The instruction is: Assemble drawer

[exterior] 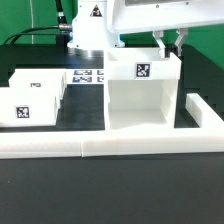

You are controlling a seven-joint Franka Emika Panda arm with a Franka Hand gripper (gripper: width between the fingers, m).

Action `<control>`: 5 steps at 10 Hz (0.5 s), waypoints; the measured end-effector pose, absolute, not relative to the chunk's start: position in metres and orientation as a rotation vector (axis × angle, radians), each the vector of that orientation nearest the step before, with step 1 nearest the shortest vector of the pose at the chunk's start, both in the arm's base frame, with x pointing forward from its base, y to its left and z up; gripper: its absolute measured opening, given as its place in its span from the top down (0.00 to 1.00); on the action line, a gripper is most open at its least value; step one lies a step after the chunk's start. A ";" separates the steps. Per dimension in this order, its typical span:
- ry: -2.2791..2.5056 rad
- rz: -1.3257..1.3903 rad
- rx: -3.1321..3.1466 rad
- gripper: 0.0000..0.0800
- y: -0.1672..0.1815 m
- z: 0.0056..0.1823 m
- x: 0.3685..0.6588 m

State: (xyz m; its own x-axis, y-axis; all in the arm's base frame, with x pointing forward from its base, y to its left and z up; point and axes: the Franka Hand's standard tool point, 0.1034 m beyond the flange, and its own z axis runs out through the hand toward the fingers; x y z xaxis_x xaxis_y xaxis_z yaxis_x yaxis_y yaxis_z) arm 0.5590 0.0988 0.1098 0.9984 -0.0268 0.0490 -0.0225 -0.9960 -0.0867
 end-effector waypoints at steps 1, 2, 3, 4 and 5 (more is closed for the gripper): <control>0.039 -0.101 -3.049 0.96 0.100 0.110 0.570; 0.054 -0.115 -3.046 0.96 0.101 0.110 0.575; 0.067 -0.113 -3.046 0.96 0.102 0.110 0.574; 0.062 -0.113 -3.046 0.96 0.102 0.110 0.575; 0.109 -0.111 -3.042 0.96 0.102 0.110 0.575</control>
Offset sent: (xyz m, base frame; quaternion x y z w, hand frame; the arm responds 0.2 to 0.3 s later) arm 0.0000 0.0000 0.0000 0.0000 0.0000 0.0000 1.0000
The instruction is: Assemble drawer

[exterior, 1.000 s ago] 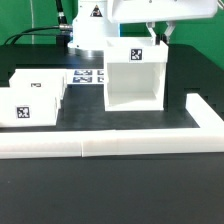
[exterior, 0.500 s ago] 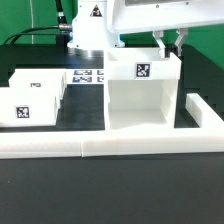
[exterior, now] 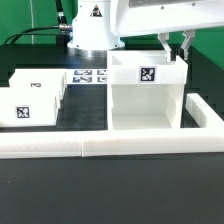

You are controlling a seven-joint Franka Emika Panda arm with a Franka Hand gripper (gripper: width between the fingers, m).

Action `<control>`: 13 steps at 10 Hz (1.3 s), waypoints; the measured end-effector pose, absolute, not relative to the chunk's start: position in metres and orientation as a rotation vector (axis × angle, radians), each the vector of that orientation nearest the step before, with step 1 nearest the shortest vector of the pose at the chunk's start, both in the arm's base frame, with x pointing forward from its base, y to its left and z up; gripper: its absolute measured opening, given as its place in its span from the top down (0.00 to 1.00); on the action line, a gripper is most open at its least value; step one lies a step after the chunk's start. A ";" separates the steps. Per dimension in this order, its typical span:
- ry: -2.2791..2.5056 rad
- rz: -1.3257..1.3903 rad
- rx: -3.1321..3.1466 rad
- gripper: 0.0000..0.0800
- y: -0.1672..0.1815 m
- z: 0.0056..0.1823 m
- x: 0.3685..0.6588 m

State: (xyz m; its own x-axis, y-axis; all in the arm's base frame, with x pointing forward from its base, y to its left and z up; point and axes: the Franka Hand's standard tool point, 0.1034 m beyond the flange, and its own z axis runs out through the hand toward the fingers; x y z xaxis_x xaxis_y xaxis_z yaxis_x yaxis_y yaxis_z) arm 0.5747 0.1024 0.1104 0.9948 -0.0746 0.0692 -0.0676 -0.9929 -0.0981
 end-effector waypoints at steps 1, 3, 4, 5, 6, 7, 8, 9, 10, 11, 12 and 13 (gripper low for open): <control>0.176 -0.108 -3.037 0.95 0.103 0.110 0.575; 0.366 -0.097 -3.013 0.95 0.105 0.110 0.574; 0.473 -0.089 -2.992 0.95 0.105 0.110 0.574; 0.628 -0.079 -2.961 0.95 0.106 0.110 0.574; 0.765 -0.068 -2.926 0.95 0.104 0.110 0.575; 0.855 -0.063 -2.896 0.95 0.100 0.110 0.577; 0.952 -0.076 -2.853 0.95 0.098 0.111 0.580; 0.981 -0.112 -2.830 0.95 0.098 0.111 0.582; 1.081 -0.101 -2.786 0.95 0.101 0.111 0.582; 1.147 -0.091 -2.752 0.95 0.102 0.111 0.582; 1.197 -0.085 -2.727 0.95 0.103 0.111 0.582; 1.285 -0.072 -2.678 0.95 0.105 0.111 0.582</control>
Offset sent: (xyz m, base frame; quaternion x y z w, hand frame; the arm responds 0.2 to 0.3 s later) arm 0.0000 0.0000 0.0000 0.0000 0.0000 0.1938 0.9810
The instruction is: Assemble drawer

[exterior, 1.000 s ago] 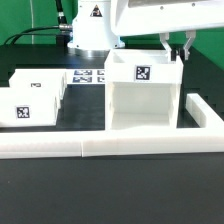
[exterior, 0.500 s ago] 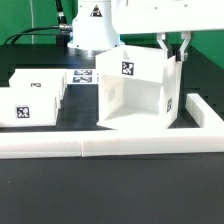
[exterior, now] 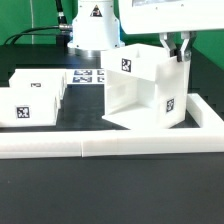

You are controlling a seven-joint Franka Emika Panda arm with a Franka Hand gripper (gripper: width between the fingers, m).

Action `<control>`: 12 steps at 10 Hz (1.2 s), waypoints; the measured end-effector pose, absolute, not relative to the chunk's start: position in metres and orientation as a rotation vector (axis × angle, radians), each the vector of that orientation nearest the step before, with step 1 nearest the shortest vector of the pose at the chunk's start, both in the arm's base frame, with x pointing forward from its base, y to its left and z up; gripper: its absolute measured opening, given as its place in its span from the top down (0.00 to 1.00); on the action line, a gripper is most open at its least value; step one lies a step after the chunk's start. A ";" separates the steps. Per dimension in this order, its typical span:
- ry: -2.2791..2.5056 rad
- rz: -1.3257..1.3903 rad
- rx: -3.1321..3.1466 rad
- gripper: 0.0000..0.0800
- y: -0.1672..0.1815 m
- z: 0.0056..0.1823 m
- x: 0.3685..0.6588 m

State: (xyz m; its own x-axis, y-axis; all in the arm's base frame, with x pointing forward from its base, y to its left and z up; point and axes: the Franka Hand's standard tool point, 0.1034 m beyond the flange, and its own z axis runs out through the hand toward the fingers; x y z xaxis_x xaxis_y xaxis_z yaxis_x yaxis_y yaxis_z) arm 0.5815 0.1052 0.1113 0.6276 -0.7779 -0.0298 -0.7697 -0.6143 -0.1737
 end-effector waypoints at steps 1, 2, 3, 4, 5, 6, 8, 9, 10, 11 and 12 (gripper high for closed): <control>1.369 -0.059 -2.628 0.95 0.107 0.111 0.581; 1.581 -0.024 -2.495 0.95 0.106 0.111 0.580; 1.763 0.005 -2.359 0.95 0.103 0.110 0.581; 1.904 0.030 -2.235 0.95 0.099 0.110 0.581; 1.947 0.028 -2.189 0.95 0.098 0.110 0.583; 2.005 0.044 -2.130 0.95 0.101 0.110 0.582; 1.996 0.049 -2.133 0.95 0.103 0.110 0.582; 1.994 0.049 -2.133 0.95 0.103 0.110 0.583; 1.992 0.044 -2.129 0.95 0.103 0.110 0.588; 1.994 0.038 -2.114 0.95 0.105 0.110 0.599; 1.987 0.029 -2.103 0.95 0.107 0.110 0.612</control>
Offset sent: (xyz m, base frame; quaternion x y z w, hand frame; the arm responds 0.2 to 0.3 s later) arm -0.0018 -0.0281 -0.0131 -0.0432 -0.0084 0.4212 0.9059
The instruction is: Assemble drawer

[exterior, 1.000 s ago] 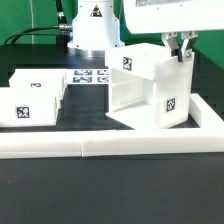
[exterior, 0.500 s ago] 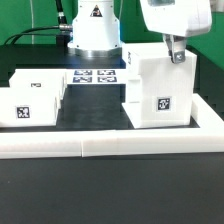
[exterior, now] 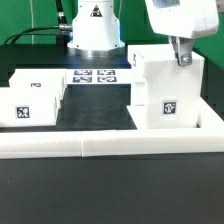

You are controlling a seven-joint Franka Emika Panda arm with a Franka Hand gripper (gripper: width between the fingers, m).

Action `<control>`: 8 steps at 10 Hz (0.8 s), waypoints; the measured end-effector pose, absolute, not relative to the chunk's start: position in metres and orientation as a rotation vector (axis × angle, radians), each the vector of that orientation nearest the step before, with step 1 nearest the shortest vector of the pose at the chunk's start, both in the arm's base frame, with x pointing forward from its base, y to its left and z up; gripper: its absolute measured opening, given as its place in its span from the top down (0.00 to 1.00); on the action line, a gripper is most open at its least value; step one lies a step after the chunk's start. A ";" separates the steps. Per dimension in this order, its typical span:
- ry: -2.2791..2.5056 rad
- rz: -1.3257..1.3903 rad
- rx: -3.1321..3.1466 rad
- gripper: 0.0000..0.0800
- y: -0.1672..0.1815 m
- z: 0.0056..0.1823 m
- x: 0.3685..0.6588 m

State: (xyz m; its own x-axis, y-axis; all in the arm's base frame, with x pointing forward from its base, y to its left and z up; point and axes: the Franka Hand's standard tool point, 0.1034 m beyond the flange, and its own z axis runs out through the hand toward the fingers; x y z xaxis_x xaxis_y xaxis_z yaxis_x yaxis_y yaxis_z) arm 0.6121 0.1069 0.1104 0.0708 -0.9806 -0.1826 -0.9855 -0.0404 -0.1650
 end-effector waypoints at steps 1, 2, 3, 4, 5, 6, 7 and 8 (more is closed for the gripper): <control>1.984 0.025 -2.096 0.95 0.109 0.110 0.621; 1.984 0.019 -2.080 0.95 0.111 0.111 0.634; 1.983 0.021 -2.072 0.95 0.113 0.111 0.644; 1.990 0.028 -2.063 0.95 0.113 0.111 0.655; 2.014 0.060 -2.056 0.95 0.113 0.111 0.658; 2.017 0.073 -2.061 0.95 0.113 0.111 0.657; 2.017 0.076 -2.062 0.95 0.113 0.111 0.657; 2.016 0.076 -2.064 0.95 0.113 0.111 0.657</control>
Offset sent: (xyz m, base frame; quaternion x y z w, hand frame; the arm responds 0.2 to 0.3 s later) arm 0.0494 0.0034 -0.0075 -0.0099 0.0108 0.0474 0.9988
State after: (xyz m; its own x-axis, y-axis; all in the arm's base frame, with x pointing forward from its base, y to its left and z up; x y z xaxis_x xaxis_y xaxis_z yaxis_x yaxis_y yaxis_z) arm 0.6566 0.1130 0.1109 0.0383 -0.9762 -0.2136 -0.9895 -0.0072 -0.1444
